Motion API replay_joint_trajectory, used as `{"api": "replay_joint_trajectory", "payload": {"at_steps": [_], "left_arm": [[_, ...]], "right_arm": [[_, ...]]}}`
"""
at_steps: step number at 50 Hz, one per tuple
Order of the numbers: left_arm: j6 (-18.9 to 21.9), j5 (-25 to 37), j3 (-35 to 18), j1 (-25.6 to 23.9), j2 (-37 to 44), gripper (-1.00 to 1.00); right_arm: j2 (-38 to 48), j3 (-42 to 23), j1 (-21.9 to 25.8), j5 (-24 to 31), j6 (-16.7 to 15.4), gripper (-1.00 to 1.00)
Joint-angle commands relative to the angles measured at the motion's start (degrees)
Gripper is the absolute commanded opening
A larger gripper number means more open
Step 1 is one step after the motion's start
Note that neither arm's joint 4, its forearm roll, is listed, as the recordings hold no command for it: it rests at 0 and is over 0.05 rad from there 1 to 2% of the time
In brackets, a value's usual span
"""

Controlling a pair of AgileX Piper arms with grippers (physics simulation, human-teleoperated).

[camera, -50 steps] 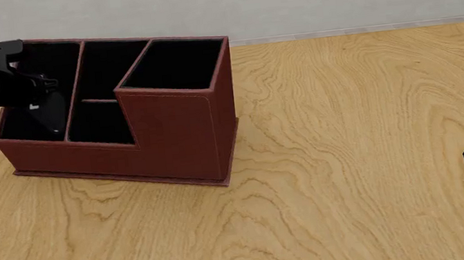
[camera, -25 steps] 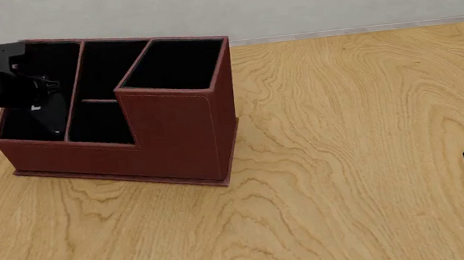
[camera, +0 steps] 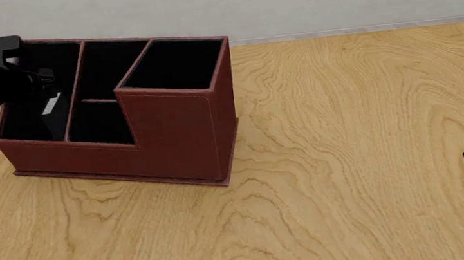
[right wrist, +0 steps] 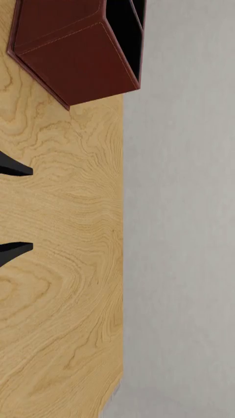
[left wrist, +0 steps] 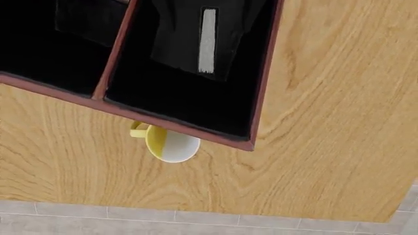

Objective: Pick up the book and place it in the left compartment of the caddy.

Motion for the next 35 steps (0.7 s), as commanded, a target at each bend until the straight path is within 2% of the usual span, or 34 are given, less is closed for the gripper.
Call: {"api": "replay_joint_trajectory", "payload": {"at_steps": [1,11,20,29,35], "left_arm": [[0.15,0.12,0.07,0.42,-0.55,1.00],[-0.24,0.77,0.64,0.16,-2.07,1.00],[-0.86,2.82,2.45,-0.32,-7.16,1.00],[-1.55,4.73,6.34,-0.61,-14.39,1.00],[-2.38,5.42,10.71,-0.98,-20.38,1.00]], "right_arm": [[-0.12,0.09,0.00,0.01,0.00,1.00],[-0.13,0.09,-0.01,0.01,0.01,1.00],[-0.11,0.09,0.00,0.01,0.01,1.00],[-0.12,0.09,-0.01,0.01,0.01,1.00],[-0.12,0.09,-0.02,0.01,0.00,1.00]]}}
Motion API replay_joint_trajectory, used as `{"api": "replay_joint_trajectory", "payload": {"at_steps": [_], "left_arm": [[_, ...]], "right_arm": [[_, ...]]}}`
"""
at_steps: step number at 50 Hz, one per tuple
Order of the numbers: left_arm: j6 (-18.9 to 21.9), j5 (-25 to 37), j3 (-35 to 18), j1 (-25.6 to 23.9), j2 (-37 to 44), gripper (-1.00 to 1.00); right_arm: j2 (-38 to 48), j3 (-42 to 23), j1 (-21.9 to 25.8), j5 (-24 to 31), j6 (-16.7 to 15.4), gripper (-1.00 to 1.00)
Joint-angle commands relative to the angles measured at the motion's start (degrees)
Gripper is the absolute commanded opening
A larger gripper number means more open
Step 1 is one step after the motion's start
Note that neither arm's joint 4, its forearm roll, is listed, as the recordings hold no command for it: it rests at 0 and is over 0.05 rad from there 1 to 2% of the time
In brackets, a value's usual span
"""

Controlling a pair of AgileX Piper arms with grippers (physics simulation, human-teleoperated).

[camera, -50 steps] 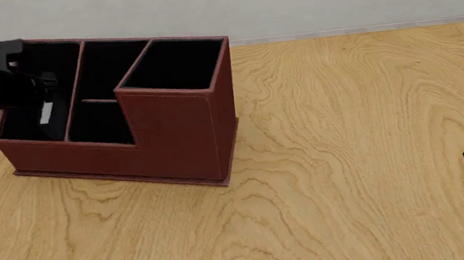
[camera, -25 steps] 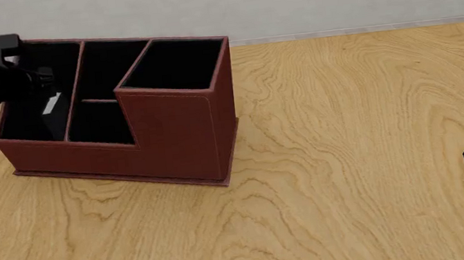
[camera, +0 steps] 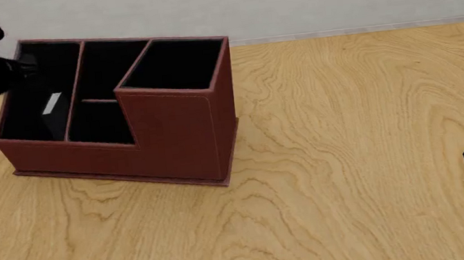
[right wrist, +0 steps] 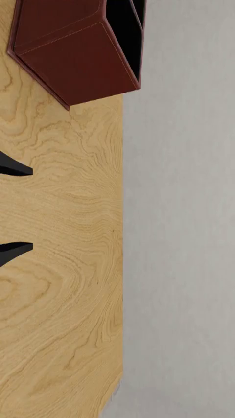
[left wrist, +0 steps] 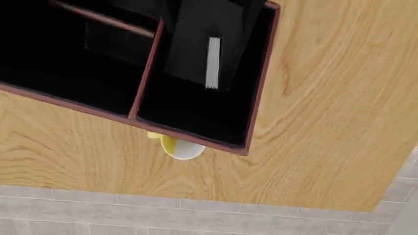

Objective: Pick up the book and place it in the left compartment of the caddy.

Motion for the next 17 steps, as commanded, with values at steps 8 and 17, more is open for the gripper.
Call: {"api": "replay_joint_trajectory", "payload": {"at_steps": [8,17], "left_arm": [[-2.57,2.58,10.92,-0.51,-16.68,1.00],[-5.77,5.23,15.52,-2.15,-26.37,1.00]], "right_arm": [[-0.12,0.09,-0.01,0.01,0.00,1.00],[-0.12,0.09,0.00,0.01,0.00,1.00]]}}
